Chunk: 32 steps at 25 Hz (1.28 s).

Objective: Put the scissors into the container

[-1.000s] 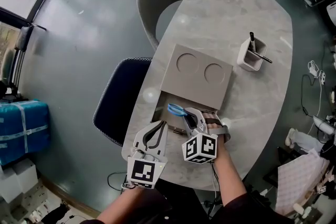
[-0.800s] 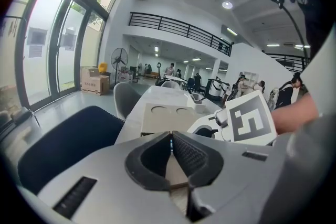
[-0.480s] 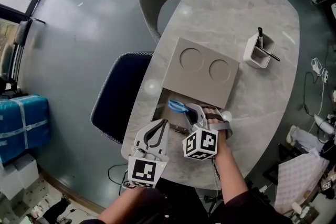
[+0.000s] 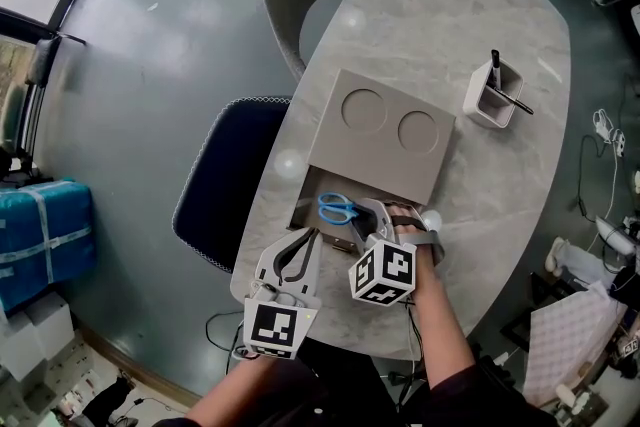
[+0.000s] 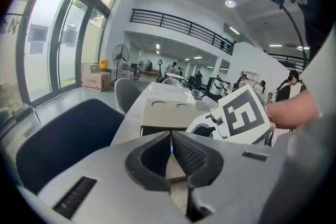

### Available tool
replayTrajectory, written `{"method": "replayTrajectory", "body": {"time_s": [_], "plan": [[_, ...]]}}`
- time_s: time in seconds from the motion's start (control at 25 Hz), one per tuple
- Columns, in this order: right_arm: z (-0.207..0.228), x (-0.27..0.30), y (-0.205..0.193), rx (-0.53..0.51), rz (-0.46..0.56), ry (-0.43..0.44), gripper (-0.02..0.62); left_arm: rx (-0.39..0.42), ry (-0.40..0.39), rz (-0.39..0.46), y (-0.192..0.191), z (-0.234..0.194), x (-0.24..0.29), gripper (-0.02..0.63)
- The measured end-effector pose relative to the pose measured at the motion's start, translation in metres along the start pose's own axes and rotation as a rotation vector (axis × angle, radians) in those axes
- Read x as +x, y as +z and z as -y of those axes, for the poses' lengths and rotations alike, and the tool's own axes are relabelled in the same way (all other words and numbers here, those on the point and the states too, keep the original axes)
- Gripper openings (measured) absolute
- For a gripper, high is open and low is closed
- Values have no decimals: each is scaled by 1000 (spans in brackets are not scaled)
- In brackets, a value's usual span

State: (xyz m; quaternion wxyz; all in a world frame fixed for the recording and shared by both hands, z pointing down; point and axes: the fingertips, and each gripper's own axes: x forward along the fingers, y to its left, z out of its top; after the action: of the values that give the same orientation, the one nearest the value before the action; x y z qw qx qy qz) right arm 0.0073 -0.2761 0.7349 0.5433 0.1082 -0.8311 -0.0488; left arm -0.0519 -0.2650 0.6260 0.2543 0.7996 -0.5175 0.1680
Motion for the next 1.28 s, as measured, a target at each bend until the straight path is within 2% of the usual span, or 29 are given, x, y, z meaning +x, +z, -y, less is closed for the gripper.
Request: {"method": "replayTrajectory", "body": {"time_s": [0.2, 0.56, 0.68, 0.76, 1.28], "plan": [[-13, -4, -4, -7, -25, 59, 115, 2, -5, -4, -1, 2, -2, 23], [-18, -5, -5, 22, -16, 81, 123, 1, -12, -4, -2, 5, -1, 23], [-14, -5, -5, 37, -14, 59, 84, 3, -15, -4, -2, 5, 0, 23], [-9, -7, -5, 50, -9, 24, 5, 3, -17, -4, -1, 5, 0, 23], [4, -37, 5, 116, 41, -42, -3, 27, -19, 34, 12, 19, -11, 23]]}}
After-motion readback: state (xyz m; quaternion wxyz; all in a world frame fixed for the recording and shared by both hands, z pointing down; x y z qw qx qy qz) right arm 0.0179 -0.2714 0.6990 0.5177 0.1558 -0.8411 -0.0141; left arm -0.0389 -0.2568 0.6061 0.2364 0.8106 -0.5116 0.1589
